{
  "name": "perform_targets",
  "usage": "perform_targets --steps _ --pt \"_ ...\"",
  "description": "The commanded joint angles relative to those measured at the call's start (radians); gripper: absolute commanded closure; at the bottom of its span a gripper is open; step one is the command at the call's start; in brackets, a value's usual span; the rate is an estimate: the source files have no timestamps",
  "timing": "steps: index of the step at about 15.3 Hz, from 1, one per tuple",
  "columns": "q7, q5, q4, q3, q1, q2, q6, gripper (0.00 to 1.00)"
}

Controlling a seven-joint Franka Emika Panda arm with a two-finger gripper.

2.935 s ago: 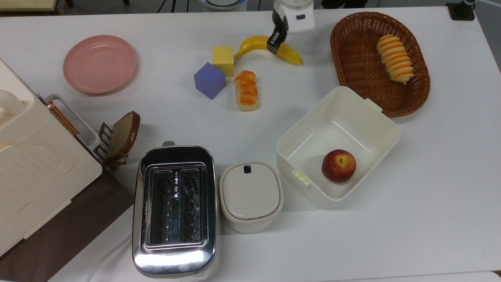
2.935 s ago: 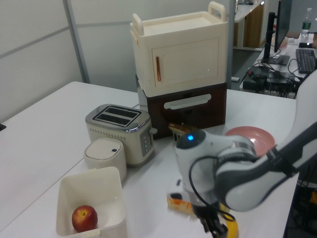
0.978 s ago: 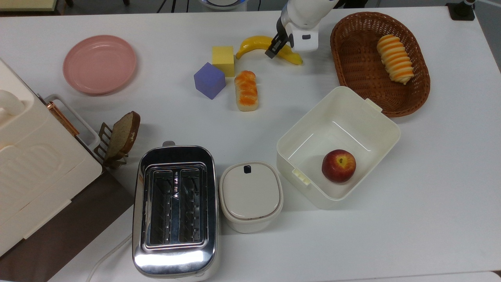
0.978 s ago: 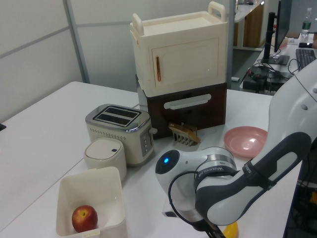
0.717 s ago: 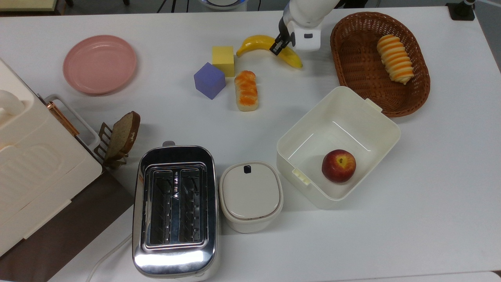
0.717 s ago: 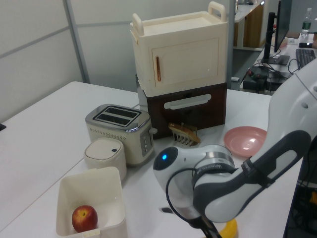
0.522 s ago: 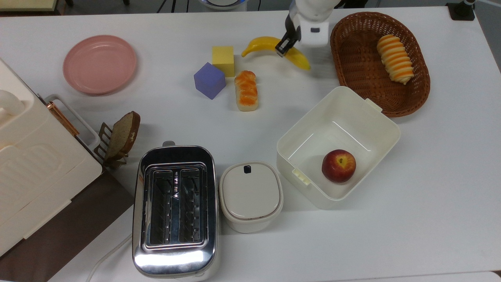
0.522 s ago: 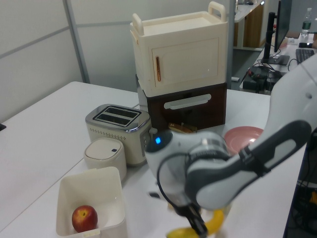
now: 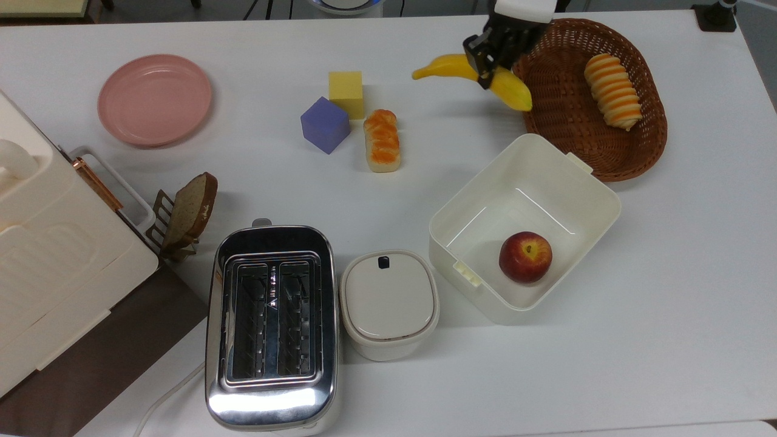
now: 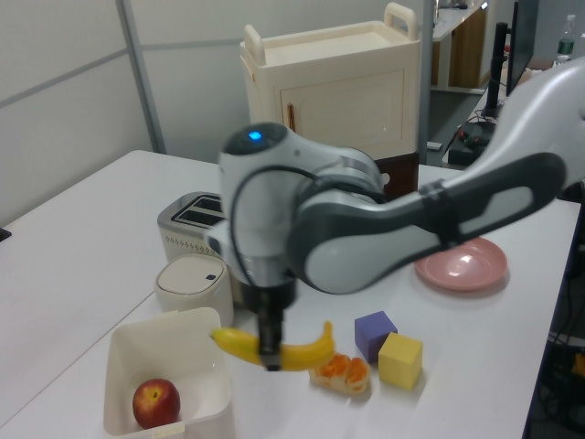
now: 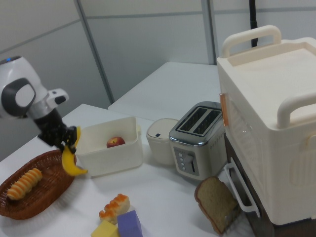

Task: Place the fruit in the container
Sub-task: 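Carry the banana over the cream container and lower it inside, then open the gripper to release the banana beside the apple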

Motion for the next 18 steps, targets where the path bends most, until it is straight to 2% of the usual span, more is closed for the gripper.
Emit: perform_targets --steps 1,4,7,8,9,10,15,18 --pt "0.238 0.006 0.299 -0.001 -0.019 0.25 -0.032 0.86" --pt "0.5 0.034 0.389 -0.001 -0.07 0.311 0.028 0.84" --pt "0.722 0.034 0.387 -0.002 -0.088 0.34 0.146 0.77" --pt "0.781 0.032 0.389 -0.002 -0.095 0.349 0.161 0.62" --pt "0.827 0.026 0.39 -0.001 -0.093 0.352 0.163 0.25" --pt "0.842 0.014 0.389 0.001 -0.087 0.354 0.163 0.0" --pt "0.878 0.003 0.39 0.001 -0.09 0.351 0.154 0.0" --pt "0.87 0.006 0.381 0.01 -0.136 0.285 0.117 0.0"
